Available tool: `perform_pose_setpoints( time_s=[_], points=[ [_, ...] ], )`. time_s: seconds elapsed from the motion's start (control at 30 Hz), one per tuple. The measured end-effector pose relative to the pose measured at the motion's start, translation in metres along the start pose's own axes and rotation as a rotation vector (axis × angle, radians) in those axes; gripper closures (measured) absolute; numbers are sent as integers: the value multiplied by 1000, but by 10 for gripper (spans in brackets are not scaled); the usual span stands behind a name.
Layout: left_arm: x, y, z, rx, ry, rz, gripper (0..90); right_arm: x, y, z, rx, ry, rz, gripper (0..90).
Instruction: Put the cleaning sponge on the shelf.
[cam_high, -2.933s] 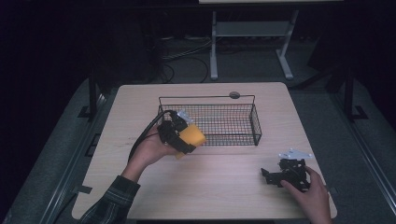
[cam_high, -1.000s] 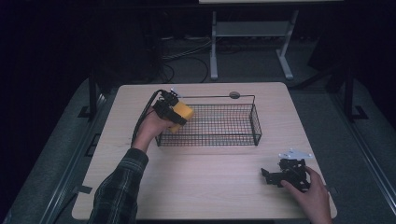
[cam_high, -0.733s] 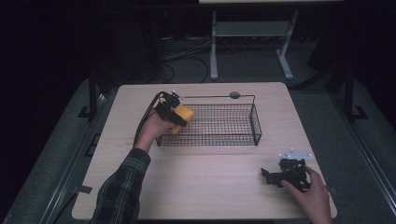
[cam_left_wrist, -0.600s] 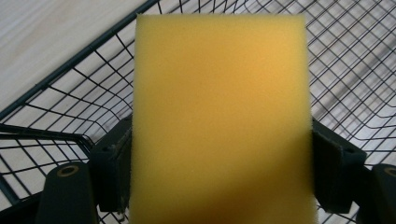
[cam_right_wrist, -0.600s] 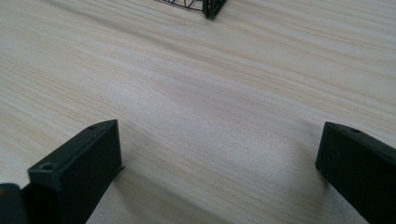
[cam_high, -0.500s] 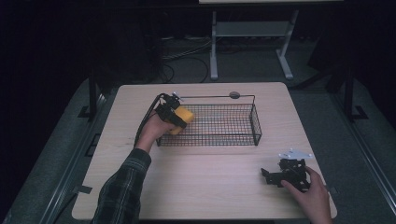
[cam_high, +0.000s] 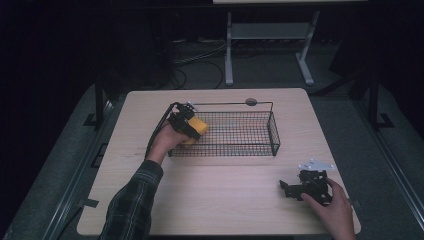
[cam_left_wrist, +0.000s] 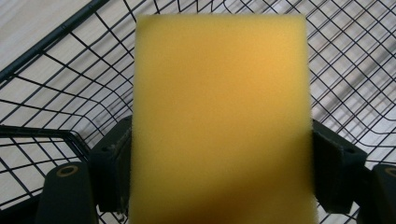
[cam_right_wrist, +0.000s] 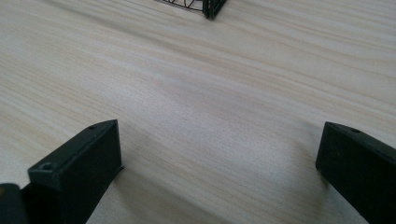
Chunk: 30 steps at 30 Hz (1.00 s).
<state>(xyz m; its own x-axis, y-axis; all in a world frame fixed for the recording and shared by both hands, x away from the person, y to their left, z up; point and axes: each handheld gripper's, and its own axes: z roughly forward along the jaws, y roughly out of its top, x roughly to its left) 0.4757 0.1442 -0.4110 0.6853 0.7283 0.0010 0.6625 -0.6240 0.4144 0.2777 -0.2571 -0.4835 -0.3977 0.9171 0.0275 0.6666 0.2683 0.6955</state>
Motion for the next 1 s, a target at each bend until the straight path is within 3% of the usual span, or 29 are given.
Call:
perform_pose_setpoints(
  time_s=[0.6, 1.0],
  points=[
    [1, -1, -1, 13, 6, 2, 201, 0, 0, 0, -1, 0, -2, 0],
    [4, -2, -11, -18, 6, -5, 198, 0, 0, 0, -1, 0, -2, 0]
  ],
)
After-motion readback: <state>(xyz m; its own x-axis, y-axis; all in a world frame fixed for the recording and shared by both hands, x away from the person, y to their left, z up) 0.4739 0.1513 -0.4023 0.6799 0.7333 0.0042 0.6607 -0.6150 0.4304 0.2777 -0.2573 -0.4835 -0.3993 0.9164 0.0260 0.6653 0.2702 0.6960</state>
